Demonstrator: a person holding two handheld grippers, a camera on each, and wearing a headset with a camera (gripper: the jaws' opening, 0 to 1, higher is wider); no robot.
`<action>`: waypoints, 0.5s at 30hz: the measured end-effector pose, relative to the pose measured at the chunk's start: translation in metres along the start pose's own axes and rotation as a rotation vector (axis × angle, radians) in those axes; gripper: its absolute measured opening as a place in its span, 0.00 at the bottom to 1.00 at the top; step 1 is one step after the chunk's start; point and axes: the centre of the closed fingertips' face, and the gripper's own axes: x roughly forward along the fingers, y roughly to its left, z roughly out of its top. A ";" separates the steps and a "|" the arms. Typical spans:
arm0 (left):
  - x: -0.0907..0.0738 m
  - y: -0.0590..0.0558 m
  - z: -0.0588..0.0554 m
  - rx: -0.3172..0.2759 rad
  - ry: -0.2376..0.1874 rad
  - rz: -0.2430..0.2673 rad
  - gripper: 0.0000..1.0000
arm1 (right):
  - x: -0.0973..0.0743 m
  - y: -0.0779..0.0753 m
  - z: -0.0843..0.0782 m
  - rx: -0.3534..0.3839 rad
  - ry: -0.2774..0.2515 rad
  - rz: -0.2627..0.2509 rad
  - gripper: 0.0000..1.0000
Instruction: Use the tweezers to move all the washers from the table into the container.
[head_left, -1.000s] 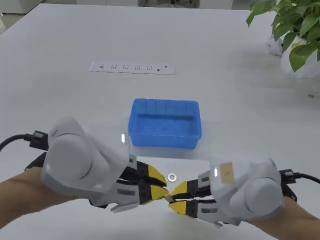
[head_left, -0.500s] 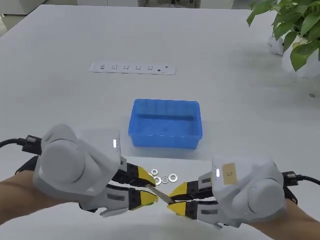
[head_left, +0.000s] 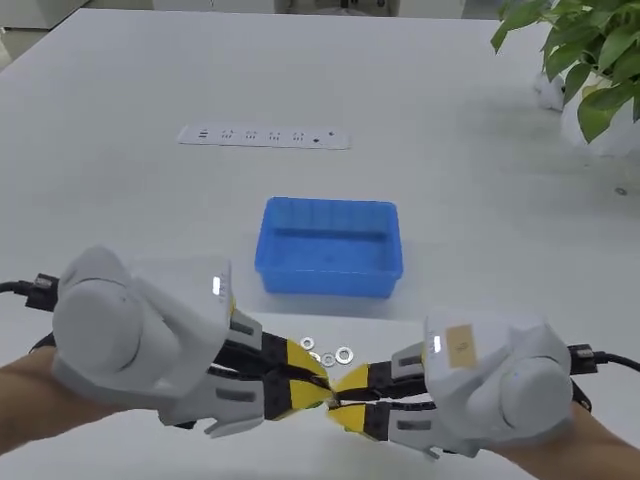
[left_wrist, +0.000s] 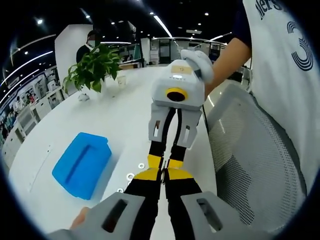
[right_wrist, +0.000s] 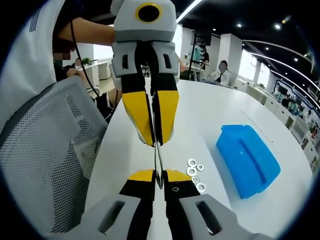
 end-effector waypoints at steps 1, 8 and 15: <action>0.001 -0.001 -0.002 0.004 0.004 -0.003 0.07 | 0.002 0.002 -0.001 -0.012 0.005 0.003 0.07; 0.007 -0.004 -0.004 0.030 0.012 -0.006 0.07 | 0.001 0.004 -0.006 -0.010 0.013 0.004 0.07; 0.015 -0.005 0.002 0.052 -0.007 -0.008 0.06 | -0.002 0.004 -0.010 -0.048 0.035 0.008 0.08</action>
